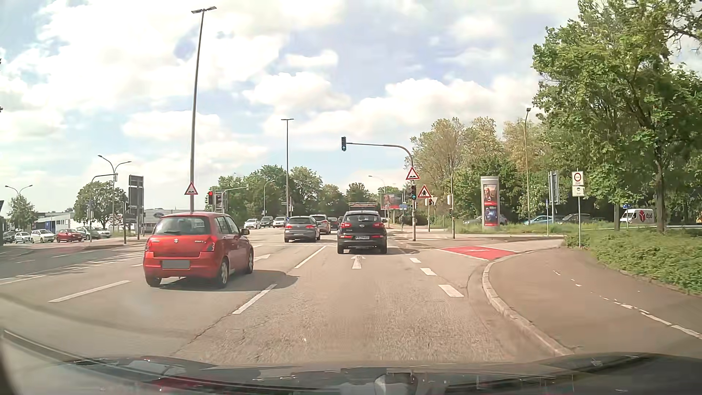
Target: Follow the waypoints while adhering to traffic rules and regulations
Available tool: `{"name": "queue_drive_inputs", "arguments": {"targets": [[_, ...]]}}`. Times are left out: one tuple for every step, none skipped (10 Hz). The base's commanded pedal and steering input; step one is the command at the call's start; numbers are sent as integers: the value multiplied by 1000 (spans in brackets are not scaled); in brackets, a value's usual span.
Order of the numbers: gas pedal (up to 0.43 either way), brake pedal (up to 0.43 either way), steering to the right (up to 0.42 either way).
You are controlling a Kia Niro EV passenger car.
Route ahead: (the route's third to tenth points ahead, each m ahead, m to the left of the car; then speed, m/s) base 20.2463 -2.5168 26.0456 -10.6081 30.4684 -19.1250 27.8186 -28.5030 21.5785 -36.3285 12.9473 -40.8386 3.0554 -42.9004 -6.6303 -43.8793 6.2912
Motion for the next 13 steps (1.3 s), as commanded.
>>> {"name": "queue_drive_inputs", "arguments": {"targets": [[47,0,25],[47,0,30],[47,0,34],[47,0,37],[47,0,43],[47,0,52],[47,0,64],[47,0,74],[47,0,86],[59,0,97],[59,0,108],[59,0,116],[59,0,126]]}}
